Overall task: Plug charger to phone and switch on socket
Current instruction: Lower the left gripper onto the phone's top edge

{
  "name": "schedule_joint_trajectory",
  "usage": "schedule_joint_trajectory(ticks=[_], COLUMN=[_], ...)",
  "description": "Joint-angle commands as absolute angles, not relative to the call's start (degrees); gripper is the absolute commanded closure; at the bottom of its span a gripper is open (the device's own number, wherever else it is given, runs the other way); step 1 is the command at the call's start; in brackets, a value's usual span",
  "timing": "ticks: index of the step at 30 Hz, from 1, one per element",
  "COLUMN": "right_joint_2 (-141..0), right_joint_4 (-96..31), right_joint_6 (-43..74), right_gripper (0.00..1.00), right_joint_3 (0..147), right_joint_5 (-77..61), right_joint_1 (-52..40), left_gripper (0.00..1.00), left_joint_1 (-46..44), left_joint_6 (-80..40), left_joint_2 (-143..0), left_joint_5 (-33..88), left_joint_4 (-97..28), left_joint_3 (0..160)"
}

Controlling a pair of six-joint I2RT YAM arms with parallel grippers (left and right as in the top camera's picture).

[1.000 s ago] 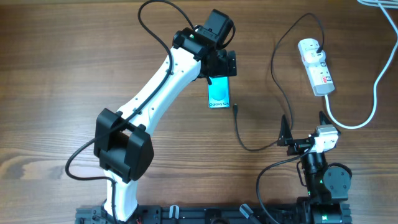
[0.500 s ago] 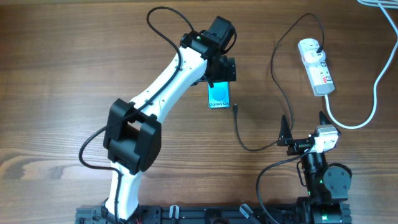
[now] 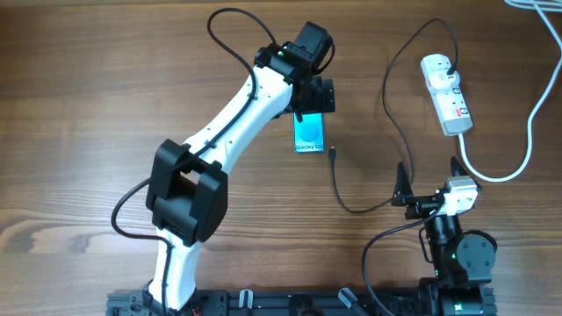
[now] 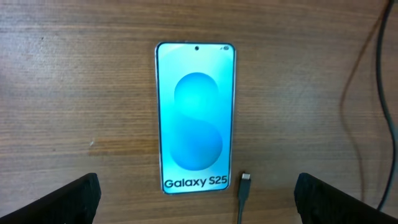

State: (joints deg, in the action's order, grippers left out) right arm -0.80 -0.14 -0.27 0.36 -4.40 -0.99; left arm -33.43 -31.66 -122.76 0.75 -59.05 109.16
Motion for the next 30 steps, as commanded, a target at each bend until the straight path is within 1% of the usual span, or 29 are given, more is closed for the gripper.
schedule_joint_trajectory(ticks=[1,9,19,30], right_joint_2=[-0.3,-0.3,-0.3,-0.3], right_joint_4=[0.0,0.0,0.0,0.0], right_joint_6=[0.0,0.0,0.0,0.0], right_gripper=[0.00,0.00,0.00,0.00], right_joint_3=[0.3,0.3,0.3,0.3], right_joint_5=[-3.6,-3.6,-3.6,-3.6], right_joint_1=[-1.1,-1.1,-1.1,-1.1], left_gripper=[0.00,0.00,0.00,0.00], left_joint_1=[-33.6,-34.2,-34.8,-35.6], left_joint_6=[-31.9,-31.7,-31.7,-31.7], left_joint_2=[-123.2,-126.5,-132.0,-134.8], left_joint_5=[1.0,0.7,-0.3,-1.4], left_joint_4=[-57.5,-53.7,-53.8,-53.4], left_joint_3=[109.5,109.5,109.5,109.5])
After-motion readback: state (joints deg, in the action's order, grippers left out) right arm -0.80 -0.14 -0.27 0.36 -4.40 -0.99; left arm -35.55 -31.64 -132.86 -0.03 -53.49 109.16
